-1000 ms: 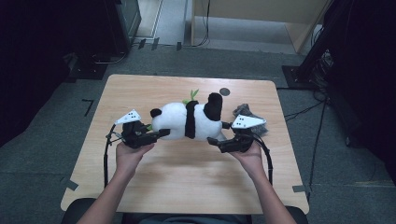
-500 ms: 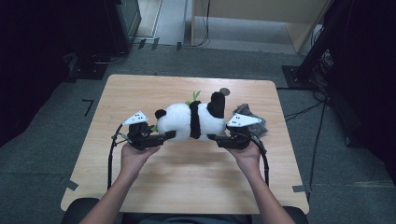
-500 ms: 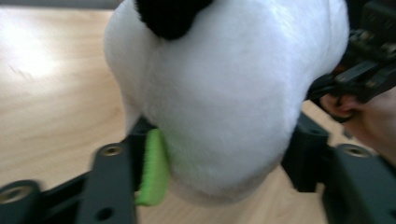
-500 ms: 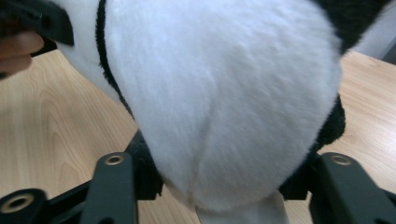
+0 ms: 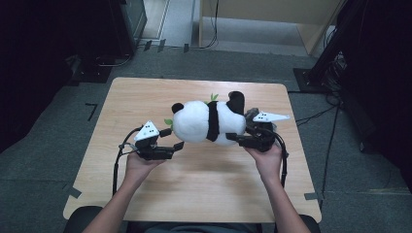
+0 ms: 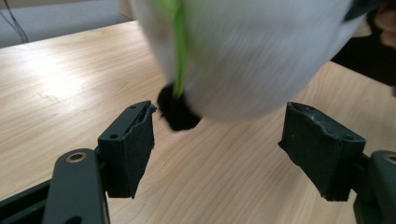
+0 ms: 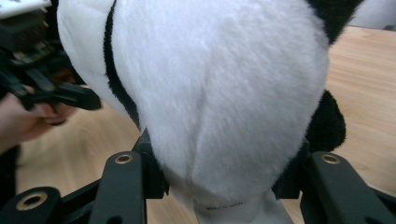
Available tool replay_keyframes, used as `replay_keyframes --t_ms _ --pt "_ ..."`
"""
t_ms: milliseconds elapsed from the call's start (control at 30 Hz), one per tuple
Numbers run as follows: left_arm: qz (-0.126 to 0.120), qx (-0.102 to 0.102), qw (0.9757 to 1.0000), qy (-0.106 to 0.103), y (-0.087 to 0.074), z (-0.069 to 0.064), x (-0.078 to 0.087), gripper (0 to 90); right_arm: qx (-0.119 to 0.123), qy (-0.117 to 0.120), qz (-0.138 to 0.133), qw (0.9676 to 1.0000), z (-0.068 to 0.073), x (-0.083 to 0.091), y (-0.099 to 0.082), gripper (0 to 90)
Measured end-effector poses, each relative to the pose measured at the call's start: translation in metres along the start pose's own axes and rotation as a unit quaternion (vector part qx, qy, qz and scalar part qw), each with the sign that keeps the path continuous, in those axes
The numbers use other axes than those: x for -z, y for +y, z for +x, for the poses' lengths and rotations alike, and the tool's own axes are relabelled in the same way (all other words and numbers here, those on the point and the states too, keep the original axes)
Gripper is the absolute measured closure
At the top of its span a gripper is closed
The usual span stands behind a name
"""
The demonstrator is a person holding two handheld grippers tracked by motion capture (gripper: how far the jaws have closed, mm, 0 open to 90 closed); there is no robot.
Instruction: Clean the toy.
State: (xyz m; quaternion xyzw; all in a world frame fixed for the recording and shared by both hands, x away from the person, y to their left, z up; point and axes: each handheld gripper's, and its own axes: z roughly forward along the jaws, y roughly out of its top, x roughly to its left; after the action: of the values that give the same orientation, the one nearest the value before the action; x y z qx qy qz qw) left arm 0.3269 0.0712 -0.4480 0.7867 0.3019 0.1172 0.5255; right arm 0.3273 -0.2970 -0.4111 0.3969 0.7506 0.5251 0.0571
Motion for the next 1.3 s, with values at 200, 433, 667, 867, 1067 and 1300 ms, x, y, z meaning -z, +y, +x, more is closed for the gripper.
replay_keyframes --t_ms 200,433,667,867,1067,1300 --pt "0.003 -0.026 0.9997 -0.003 -0.001 -0.012 -0.006 24.8 0.004 0.018 0.026 0.9995 0.008 -0.005 0.001 49.3" --pt "0.002 -0.003 1.0000 -0.002 0.000 -0.014 -0.004 45.1 -0.001 0.029 0.039 0.9988 0.012 -0.011 -0.001 44.8" --pt "0.020 0.028 0.9993 -0.010 0.001 -0.011 -0.003 64.7 0.029 0.009 0.048 0.9984 0.011 -0.014 -0.002 29.4" --pt "-0.004 0.051 0.9986 -0.016 0.004 -0.003 0.007 67.1 0.035 0.021 0.019 0.9990 0.002 -0.011 -0.005 23.9" --pt "-0.026 0.100 0.9945 -0.018 0.006 0.014 0.021 68.2 0.063 0.014 -0.008 0.9979 -0.003 -0.002 -0.012 25.2" --pt "-0.014 0.143 0.9865 -0.077 0.004 0.019 0.014 67.8 0.109 -0.003 0.021 0.9938 0.005 -0.024 -0.020 24.1"
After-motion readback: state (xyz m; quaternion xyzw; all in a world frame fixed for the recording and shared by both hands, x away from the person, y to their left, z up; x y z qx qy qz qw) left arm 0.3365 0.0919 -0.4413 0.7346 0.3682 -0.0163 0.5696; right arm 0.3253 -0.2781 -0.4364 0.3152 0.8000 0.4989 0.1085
